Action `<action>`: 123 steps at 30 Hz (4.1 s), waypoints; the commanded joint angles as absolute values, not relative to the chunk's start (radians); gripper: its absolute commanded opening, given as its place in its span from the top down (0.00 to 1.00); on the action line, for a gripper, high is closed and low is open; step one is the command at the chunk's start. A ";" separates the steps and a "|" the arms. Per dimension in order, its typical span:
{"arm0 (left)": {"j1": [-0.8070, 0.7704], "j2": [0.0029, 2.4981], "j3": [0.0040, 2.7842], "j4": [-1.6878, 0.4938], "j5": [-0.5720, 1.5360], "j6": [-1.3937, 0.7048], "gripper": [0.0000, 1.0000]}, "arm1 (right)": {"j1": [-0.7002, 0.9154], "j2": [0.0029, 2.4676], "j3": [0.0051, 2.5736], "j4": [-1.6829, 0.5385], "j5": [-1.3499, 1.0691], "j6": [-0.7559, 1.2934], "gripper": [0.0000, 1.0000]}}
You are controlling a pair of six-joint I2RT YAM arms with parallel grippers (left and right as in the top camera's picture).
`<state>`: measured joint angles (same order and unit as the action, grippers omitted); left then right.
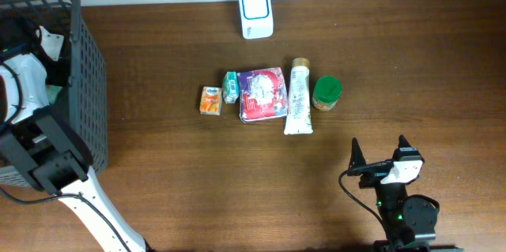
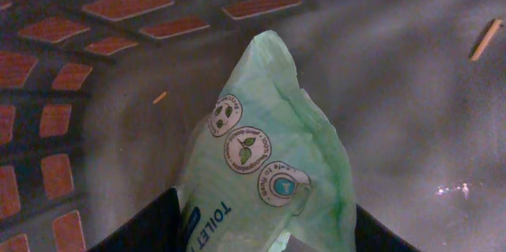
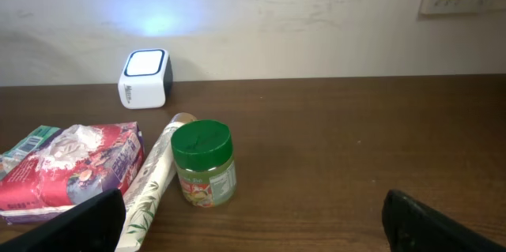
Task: Scan the item barcode
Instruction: 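Reach the left gripper into the basket and grasp the light-green tissue pack, then place the light-green tissue pack left of the orange box, then withdraw the left arm back over the basket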
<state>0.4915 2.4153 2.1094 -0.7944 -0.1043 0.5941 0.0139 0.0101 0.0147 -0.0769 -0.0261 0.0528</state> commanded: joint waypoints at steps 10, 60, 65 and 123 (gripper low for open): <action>0.503 2.262 2.109 -1.011 -0.094 0.347 1.00 | 0.020 0.004 0.006 -0.078 -0.021 0.060 0.01; -0.239 2.336 2.108 -1.303 -0.246 -0.203 0.88 | 0.020 0.004 0.006 -0.078 -0.021 0.060 0.01; -0.239 2.335 2.154 -1.358 -0.239 -0.204 0.29 | 0.020 0.004 0.006 -0.078 -0.021 0.060 0.01; 0.168 1.882 2.684 -1.614 -0.022 -0.222 0.01 | 0.020 0.004 0.006 -0.078 -0.021 0.060 0.01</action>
